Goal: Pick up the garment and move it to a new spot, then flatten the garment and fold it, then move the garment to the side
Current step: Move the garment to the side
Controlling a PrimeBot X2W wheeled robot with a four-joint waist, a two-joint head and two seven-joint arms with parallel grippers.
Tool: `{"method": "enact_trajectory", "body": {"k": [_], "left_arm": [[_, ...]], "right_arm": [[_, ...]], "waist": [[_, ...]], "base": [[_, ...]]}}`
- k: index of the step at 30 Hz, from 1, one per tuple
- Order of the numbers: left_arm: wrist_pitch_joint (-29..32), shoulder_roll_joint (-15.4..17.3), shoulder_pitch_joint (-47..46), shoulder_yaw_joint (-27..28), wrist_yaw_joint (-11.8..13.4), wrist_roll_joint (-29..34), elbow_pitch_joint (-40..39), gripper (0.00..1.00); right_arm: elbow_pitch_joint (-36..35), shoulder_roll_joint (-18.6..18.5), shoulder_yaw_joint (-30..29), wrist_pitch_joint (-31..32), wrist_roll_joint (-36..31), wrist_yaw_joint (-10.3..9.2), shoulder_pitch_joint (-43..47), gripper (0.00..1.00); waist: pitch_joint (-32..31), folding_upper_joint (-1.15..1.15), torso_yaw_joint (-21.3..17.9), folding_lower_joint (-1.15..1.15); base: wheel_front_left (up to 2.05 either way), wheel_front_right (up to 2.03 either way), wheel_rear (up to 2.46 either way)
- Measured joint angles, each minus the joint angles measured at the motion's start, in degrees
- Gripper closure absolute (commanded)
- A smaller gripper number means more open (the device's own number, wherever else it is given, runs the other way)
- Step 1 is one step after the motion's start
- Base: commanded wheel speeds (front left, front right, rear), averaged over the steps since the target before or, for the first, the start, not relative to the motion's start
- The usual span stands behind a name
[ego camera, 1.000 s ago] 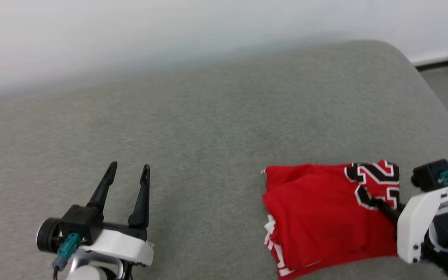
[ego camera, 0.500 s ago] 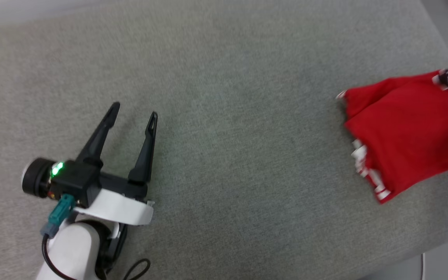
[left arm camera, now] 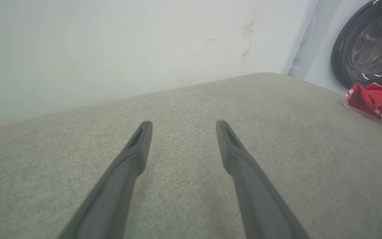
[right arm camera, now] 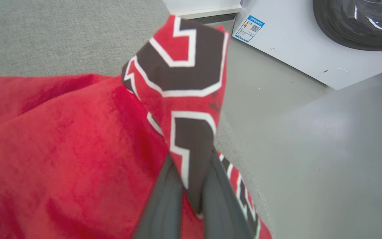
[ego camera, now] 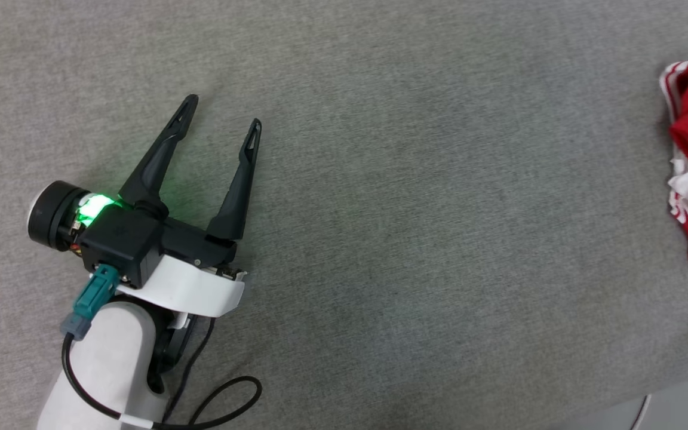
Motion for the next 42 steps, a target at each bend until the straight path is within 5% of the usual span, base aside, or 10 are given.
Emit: {"method": "enact_trajectory", "body": {"k": [1,2,16,42], "left_arm": [[-0.10,-0.02,-0.16,-0.14,-0.01,-0.01,0.12,0.00],[-0.18,-0.08,-0.28,-0.22,-0.01,-0.04,0.31,0.00],[-3.58,-2.79,2.29,-0.66,1.38,-2.41,5.32,0.00],[-5.23,-6.76,16.72,1.55,5.10,-6.83,13.71,0.00]], "right_arm": [[0.68,0.40,-0.62,-0.91,-0.80,0.00,-0.06,0.53],[1.56,0.81,-1.41,-1.64,-1.80,0.00,-0.21,0.00],[1.07,4.46,-8.64,-16.35,-13.92,0.01,0.37,0.00],[-12.84,16.69,5.34,-25.69,-7.40,0.00,25.19,0.00]], "waist": [[0.18,0.00,0.27,0.00],[0.30,0.00,0.51,0.00],[-6.08,0.00,3.09,-0.01],[-28.49,0.00,13.34,-0.03]], "base": [[0.00,0.00,0.00],[0.00,0.00,0.00],[0.00,0.00,0.00],[0.00,0.00,0.00]]}}
